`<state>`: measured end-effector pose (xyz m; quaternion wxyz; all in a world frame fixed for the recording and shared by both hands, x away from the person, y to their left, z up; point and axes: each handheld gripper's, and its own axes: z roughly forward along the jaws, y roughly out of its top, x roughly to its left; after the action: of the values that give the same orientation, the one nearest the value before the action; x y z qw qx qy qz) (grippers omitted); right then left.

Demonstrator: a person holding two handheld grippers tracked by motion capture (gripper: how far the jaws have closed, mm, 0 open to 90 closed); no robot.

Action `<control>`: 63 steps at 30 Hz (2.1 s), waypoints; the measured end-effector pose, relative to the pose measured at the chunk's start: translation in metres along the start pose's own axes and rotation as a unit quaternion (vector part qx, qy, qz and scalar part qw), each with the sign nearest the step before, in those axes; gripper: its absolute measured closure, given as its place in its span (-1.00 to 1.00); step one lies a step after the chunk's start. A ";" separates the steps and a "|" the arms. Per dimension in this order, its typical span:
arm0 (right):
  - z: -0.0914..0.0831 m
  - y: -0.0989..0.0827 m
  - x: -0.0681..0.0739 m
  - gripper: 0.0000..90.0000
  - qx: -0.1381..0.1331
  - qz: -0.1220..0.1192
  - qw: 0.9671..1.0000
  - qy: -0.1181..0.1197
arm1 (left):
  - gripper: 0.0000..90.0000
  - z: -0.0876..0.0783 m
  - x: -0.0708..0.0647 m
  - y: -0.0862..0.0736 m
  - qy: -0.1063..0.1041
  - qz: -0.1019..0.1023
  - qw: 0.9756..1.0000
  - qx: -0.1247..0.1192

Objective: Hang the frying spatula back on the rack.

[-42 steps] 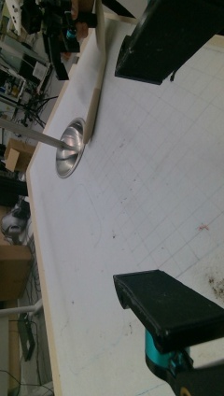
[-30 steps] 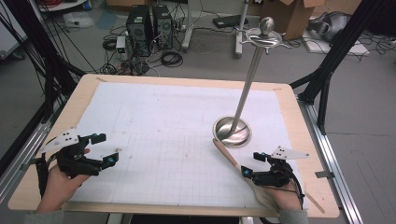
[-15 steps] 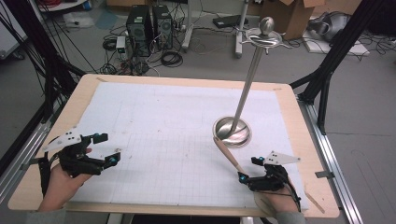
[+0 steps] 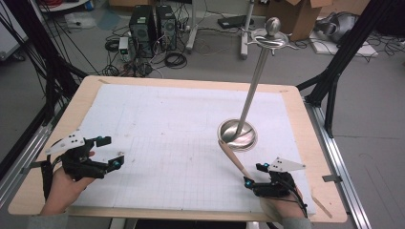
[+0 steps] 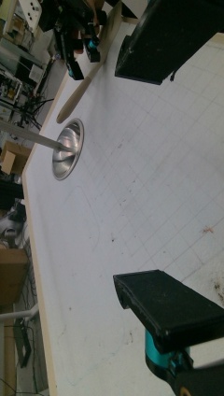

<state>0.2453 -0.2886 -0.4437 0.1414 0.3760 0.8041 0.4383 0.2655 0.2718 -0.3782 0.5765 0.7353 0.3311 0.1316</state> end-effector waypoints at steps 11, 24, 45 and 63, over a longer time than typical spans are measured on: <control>-0.003 -0.004 0.005 -0.10 0.026 -0.007 1.000 -0.015 | -0.92 0.003 0.001 0.000 -0.002 0.000 1.000 0.002; -0.001 -0.005 0.007 0.08 0.044 -0.011 0.999 -0.013 | -0.92 0.003 0.002 -0.002 -0.001 -0.004 1.000 0.002; -0.001 -0.006 0.007 0.41 0.057 -0.006 0.998 -0.015 | -0.92 0.001 0.004 -0.002 0.003 -0.007 1.000 -0.001; 0.000 -0.006 0.010 0.72 0.059 -0.024 0.998 -0.005 | -0.92 0.001 0.005 -0.003 0.004 -0.007 1.000 0.001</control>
<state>0.2356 -0.2835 -0.4472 0.1336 0.3671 0.8364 0.3845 0.2690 0.2749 -0.3825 0.5752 0.7331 0.3389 0.1297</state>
